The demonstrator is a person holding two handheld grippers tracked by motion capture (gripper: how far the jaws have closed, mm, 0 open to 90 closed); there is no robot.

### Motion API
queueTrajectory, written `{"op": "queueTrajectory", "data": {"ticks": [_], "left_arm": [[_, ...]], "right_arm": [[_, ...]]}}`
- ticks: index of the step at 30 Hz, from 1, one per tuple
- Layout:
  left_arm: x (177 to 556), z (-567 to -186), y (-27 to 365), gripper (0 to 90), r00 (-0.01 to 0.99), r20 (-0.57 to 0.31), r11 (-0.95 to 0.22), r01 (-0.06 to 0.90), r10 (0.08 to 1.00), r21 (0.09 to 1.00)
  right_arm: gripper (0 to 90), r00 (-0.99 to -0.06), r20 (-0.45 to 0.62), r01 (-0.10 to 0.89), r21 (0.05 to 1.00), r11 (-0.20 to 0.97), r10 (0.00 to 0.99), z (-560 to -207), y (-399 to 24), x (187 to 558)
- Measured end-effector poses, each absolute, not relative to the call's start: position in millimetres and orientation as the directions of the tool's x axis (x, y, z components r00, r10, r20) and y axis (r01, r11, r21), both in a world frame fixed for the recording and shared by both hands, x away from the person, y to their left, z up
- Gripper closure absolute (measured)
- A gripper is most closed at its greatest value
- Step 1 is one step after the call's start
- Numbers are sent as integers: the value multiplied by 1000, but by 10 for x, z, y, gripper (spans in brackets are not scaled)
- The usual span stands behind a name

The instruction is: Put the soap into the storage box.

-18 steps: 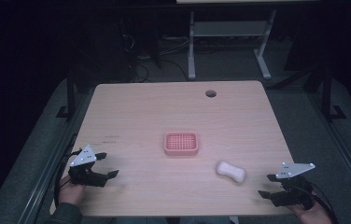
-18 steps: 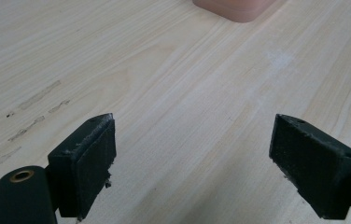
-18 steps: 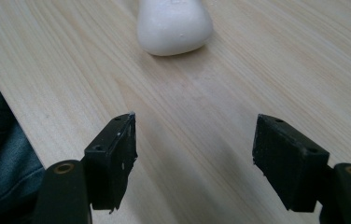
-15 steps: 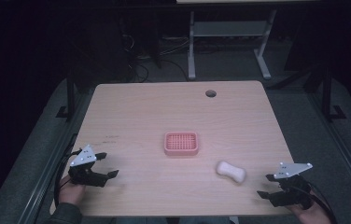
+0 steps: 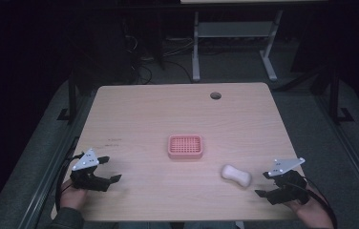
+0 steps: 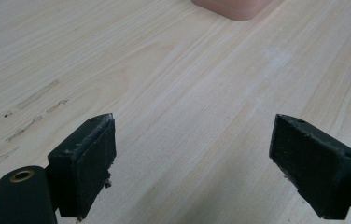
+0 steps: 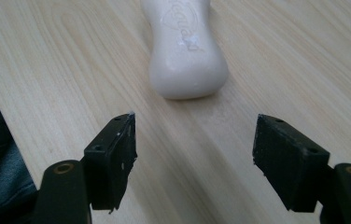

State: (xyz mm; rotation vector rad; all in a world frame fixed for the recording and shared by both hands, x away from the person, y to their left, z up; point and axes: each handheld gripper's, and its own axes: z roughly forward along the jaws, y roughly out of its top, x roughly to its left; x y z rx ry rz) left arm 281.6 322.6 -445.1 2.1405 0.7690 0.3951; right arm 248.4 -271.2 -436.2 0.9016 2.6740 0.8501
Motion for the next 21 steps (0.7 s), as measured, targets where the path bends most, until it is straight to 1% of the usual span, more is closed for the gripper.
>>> {"op": "queueTrajectory", "data": {"ticks": [12, 21], "left_arm": [[2816, -4447, 3230, 139, 764, 18, -481, 387, 644, 786], [2811, -4443, 3233, 139, 762, 17, -477, 388, 647, 788]], "right_arm": [[293, -816, -17, 471, 562, 681, 578, -4325, -2553, 2590], [294, -839, -29, 442, 546, 711, 544, -4289, -2356, 2708]]}}
